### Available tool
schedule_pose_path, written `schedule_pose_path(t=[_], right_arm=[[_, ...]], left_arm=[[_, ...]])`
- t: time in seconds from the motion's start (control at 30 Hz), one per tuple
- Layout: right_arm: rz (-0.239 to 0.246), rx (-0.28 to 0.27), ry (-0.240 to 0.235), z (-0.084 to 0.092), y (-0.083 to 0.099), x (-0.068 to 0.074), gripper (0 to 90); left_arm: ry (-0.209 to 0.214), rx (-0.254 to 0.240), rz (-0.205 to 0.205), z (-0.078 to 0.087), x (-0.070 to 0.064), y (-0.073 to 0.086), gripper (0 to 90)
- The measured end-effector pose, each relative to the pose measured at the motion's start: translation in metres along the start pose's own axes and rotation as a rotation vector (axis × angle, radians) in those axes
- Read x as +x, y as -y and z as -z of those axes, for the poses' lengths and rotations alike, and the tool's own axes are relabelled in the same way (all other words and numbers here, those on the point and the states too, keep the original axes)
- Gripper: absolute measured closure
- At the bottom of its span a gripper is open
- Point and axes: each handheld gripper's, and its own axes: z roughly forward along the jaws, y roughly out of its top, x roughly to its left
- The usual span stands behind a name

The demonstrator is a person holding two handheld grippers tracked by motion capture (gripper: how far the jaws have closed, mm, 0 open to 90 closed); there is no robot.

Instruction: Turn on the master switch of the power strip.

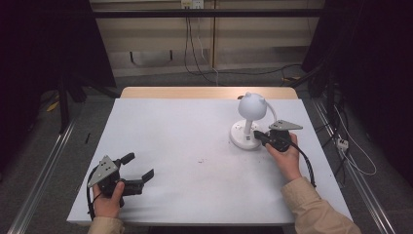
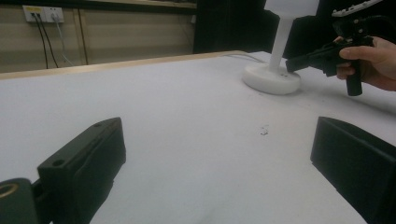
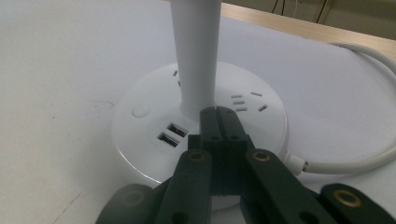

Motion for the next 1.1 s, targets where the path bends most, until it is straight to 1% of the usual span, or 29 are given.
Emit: schedule_pose_path(t=[0.03,0.1,0.23,0.3,0.47,0.63,0.67,0.77,0.8,0.83,0.87,0.97,1.1], right_arm=[[0.02,0.002,0.011,0.0002,-0.0003,0.0012,90.0],[0.029,0.001,0.014,-0.0001,-0.0006,0.0016,90.0],[0.029,0.006,0.018,0.0009,-0.0008,0.0013,90.0],[0.021,0.006,0.019,0.0024,-0.0001,-0.0016,90.0],[0.037,0.011,0.023,0.0022,-0.0003,-0.0017,90.0],[0.033,0.012,0.022,0.002,0.0006,-0.0015,90.0],[0.05,0.012,0.028,0.0017,0.0013,-0.0005,90.0],[0.05,0.014,0.029,0.0015,0.0016,-0.0004,90.0],[0.028,0.007,0.018,0.0015,0.0029,-0.0025,90.0],[0.028,0.007,0.018,0.0015,0.0029,-0.0025,90.0],[0.042,0.005,0.025,0.0012,0.0033,-0.002,90.0],[0.048,0.007,0.029,0.001,0.0034,-0.0011,90.0],[0.038,0.006,0.026,0.0009,0.0037,-0.0019,90.0]], left_arm=[[0.003,-0.002,0.001,-0.0008,0.0,0.0,2.9],[0.005,0.0,0.002,-0.0019,0.0,0.0,2.9],[0.007,0.001,0.001,-0.0029,0.0,0.0001,2.9],[0.008,0.001,0.001,-0.0029,0.0002,-0.0002,2.9],[0.01,0.005,-0.002,-0.0038,-0.0003,0.0001,2.9],[0.01,0.005,-0.005,-0.0038,-0.0008,0.0,2.9],[0.009,0.006,-0.006,-0.0037,-0.0006,0.0001,2.9],[0.007,0.007,-0.007,-0.0035,-0.0005,0.0001,2.9],[0.007,0.006,-0.004,-0.0034,-0.0008,0.0001,2.9],[0.006,0.006,-0.004,-0.0032,-0.001,0.0,2.9],[0.008,0.009,-0.008,-0.003,-0.001,0.0003,2.9],[0.007,0.011,-0.008,-0.003,-0.001,0.0005,2.9],[0.006,0.011,-0.007,-0.0023,-0.0009,0.0009,2.9]])
